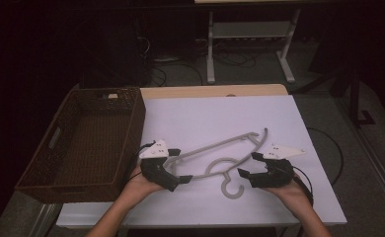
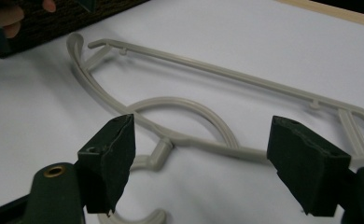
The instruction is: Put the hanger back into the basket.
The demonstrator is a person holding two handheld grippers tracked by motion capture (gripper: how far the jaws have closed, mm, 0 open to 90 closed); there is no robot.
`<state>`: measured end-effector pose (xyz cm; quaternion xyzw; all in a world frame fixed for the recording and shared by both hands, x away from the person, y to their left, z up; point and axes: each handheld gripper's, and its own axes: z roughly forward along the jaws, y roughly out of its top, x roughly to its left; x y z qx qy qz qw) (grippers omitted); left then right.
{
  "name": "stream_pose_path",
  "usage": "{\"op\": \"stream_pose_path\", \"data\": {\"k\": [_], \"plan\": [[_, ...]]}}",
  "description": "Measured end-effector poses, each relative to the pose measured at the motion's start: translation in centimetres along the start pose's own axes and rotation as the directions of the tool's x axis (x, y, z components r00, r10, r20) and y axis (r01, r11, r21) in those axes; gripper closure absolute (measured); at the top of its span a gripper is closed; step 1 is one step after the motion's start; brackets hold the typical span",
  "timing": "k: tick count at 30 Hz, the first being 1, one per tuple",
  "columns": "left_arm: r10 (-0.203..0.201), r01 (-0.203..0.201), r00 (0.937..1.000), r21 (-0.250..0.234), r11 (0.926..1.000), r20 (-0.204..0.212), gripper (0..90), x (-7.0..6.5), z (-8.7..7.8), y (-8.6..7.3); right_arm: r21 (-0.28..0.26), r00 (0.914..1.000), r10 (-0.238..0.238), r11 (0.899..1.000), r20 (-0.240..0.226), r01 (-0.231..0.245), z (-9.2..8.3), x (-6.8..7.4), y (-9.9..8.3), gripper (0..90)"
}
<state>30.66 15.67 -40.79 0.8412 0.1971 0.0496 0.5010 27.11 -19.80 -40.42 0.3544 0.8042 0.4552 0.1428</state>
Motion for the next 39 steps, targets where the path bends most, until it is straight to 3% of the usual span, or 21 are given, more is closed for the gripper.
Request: {"op": "stream_pose_path", "data": {"k": [3,7,13,18,26,32,33,34,37,39], "plan": [[0.011,-0.012,0.9999,0.018,0.9998,0.01,0.2,0.0,0.7,0.1,0.001,0.9999,0.001,1.0,0.013,-0.001,-0.4,0.0,-0.4,22.8],[0.057,-0.059,0.9976,0.068,0.9959,0.04,13.9,0.1,2.2,0.3,0.003,0.9996,0.017,1.0,0.02,-0.017,-1.2,-0.1,-1.4,22.8],[0.084,-0.088,0.9957,0.118,0.9891,0.04,23.0,0.1,3.8,0.2,0.006,0.9994,0.024,1.0,0.023,-0.024,-1.5,-0.4,-1.7,23.0],[0.119,-0.13,0.9905,0.193,0.9725,0.069,39.7,0.2,5.0,0.0,0.012,0.9995,0.026,1.0,0.017,-0.027,-1.3,-0.4,-1.7,23.3],[0.126,-0.141,0.9889,0.229,0.9633,0.08,53.4,0.4,6.1,-0.2,0.013,0.9992,0.032,0.999,0.022,-0.032,-1.3,-0.5,-1.8,23.9],[0.152,-0.17,0.9845,0.251,0.953,0.088,60.8,0.2,6.4,-0.2,0.013,0.9991,0.032,0.999,0.027,-0.032,-1.3,-0.6,-1.8,24.1],[0.163,-0.182,0.9824,0.262,0.9479,0.092,62.2,0.3,6.5,-0.2,0.014,0.9991,0.031,0.999,0.028,-0.032,-1.3,-0.6,-1.8,24.2],[0.153,-0.171,0.9843,0.256,0.9515,0.088,63.2,0.2,6.6,-0.2,0.014,0.9991,0.031,0.999,0.028,-0.031,-1.3,-0.6,-1.8,24.2],[0.164,-0.185,0.9818,0.275,0.9435,0.095,67.2,0.2,6.6,-0.3,0.014,0.9991,0.031,0.999,0.028,-0.031,-1.4,-0.6,-1.8,24.2],[0.157,-0.178,0.9828,0.278,0.9439,0.097,69.1,0.2,6.6,-0.3,0.012,0.9991,0.03,0.999,0.029,-0.031,-1.4,-0.6,-1.8,24.3]]}}
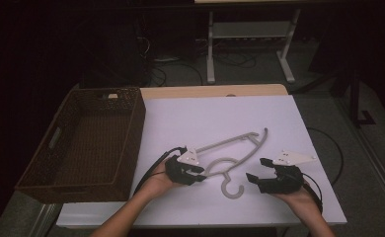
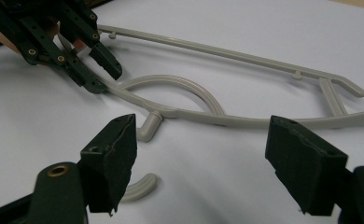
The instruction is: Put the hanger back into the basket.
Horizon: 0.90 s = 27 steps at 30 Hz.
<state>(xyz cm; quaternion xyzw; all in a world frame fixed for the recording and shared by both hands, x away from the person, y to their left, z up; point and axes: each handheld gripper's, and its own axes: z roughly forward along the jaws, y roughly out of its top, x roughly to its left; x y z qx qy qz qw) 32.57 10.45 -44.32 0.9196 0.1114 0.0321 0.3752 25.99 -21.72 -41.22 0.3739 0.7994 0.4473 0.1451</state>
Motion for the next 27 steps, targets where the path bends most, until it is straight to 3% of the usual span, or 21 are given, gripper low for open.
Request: {"op": "stream_pose_path", "data": {"k": [10,12,17,27], "plan": [[0.016,-0.016,0.9998,0.045,0.9988,0.008,72.4,0.23,0.11,0.08,-0.002,1.0,0.004,1.0,0.002,-0.004,-0.03,-0.04,0.02,24.5],[0.003,-0.003,1.0,0.039,0.9992,0.009,75.5,0.21,0.19,0.06,0.0,1.0,0.005,1.0,0.002,-0.005,0.01,-0.02,0.01,24.5],[0.014,-0.015,0.9998,0.052,0.9986,0.013,80.4,0.24,0.21,0.13,0.002,1.0,0.006,1.0,-0.004,-0.006,0.08,0.03,0.01,24.5],[-0.004,0.003,0.9989,0.034,0.9994,0.046,82.3,0.68,0.26,-0.02,0.002,0.9999,0.01,1.0,-0.011,-0.01,0.12,0.04,0.02,24.7]]}}
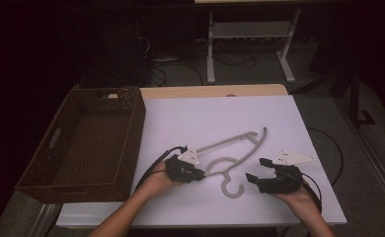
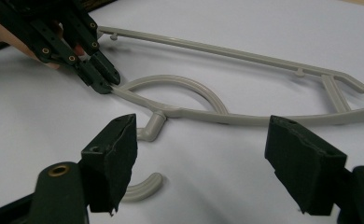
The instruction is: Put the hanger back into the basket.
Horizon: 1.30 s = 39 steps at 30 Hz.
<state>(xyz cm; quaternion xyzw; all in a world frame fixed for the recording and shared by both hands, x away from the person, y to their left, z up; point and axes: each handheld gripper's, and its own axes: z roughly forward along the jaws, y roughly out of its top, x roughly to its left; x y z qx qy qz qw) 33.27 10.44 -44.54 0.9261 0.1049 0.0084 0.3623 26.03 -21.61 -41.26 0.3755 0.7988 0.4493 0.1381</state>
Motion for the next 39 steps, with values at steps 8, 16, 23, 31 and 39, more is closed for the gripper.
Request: {"op": "stream_pose_path", "data": {"k": [8,16,23,31,39], "plan": [[-0.025,0.025,0.9997,0.012,0.9996,-0.005,82.6,0.0,-0.1,0.2,-0.011,1.0,0.002,1.0,0.004,-0.002,-0.2,-0.3,0.0,25.4],[-0.038,0.038,0.9993,0.002,0.9993,-0.005,82.6,-0.2,-0.6,0.5,-0.02,0.9999,0.005,1.0,0.01,-0.004,-0.4,-0.4,0.0,25.3],[-0.063,0.063,0.998,-0.049,0.9968,-0.007,82.5,-0.1,-2.0,0.9,-0.033,0.9998,0.012,0.999,0.017,-0.011,-0.5,-0.5,0.1,25.3],[-0.076,0.073,0.9968,-0.099,0.9924,-0.024,82.6,0.1,-3.7,1.2,-0.044,0.9995,0.022,0.999,0.024,-0.021,-0.7,-0.6,0.1,25.3],[-0.089,0.084,0.9952,-0.13,0.988,-0.04,82.8,0.4,-4.9,1.3,-0.049,0.9994,0.022,0.999,0.028,-0.02,-0.8,-0.6,0.1,25.3]]}}
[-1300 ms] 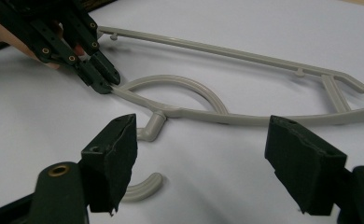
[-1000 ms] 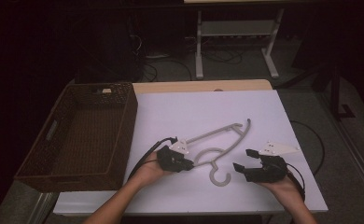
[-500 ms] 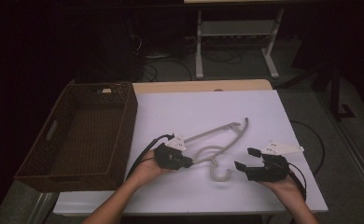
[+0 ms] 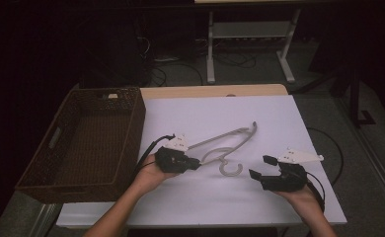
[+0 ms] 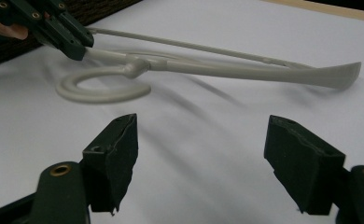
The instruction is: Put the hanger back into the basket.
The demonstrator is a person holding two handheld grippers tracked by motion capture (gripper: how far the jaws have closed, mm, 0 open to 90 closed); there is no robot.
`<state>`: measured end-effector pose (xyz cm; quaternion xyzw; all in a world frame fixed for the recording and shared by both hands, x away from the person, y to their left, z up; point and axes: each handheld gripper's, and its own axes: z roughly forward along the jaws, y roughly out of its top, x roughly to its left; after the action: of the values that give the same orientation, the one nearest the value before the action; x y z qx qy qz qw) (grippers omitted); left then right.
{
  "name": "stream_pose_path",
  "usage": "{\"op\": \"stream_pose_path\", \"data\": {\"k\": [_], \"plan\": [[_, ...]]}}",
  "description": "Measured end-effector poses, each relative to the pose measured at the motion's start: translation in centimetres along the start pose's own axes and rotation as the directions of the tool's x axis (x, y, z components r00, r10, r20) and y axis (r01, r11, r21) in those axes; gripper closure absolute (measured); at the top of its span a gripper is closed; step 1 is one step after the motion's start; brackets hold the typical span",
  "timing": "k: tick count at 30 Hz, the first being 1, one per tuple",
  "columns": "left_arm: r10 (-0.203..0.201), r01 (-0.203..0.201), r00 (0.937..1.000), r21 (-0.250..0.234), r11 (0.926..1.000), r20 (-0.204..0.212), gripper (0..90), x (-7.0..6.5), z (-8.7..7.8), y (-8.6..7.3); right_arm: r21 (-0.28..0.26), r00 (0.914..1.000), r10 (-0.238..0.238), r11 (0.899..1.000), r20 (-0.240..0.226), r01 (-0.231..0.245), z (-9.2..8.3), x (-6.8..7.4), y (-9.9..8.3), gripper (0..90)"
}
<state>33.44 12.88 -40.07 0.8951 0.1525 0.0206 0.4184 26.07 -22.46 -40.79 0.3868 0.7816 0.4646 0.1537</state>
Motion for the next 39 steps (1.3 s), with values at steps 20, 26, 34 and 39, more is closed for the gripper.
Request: {"op": "stream_pose_path", "data": {"k": [20,26,34,39], "plan": [[-0.045,0.041,0.9978,-0.08,0.996,-0.048,83.4,0.3,-2.2,0.6,-0.002,1.0,-0.001,1.0,0.0,0.001,0.0,0.1,0.0,24.7],[-0.046,0.039,0.9971,-0.109,0.9933,-0.062,83.4,0.0,-3.1,1.3,-0.003,1.0,0.003,1.0,0.003,-0.003,-0.1,0.0,0.0,24.4],[-0.07,0.058,0.9939,-0.138,0.9887,-0.086,83.4,0.0,-5.0,2.4,-0.003,1.0,0.003,1.0,0.004,-0.003,-0.1,0.0,0.0,24.4],[-0.075,0.059,0.9924,-0.159,0.9854,-0.097,83.4,0.2,-6.8,3.2,-0.004,1.0,0.001,1.0,0.001,-0.001,-0.1,0.1,0.0,24.1]]}}
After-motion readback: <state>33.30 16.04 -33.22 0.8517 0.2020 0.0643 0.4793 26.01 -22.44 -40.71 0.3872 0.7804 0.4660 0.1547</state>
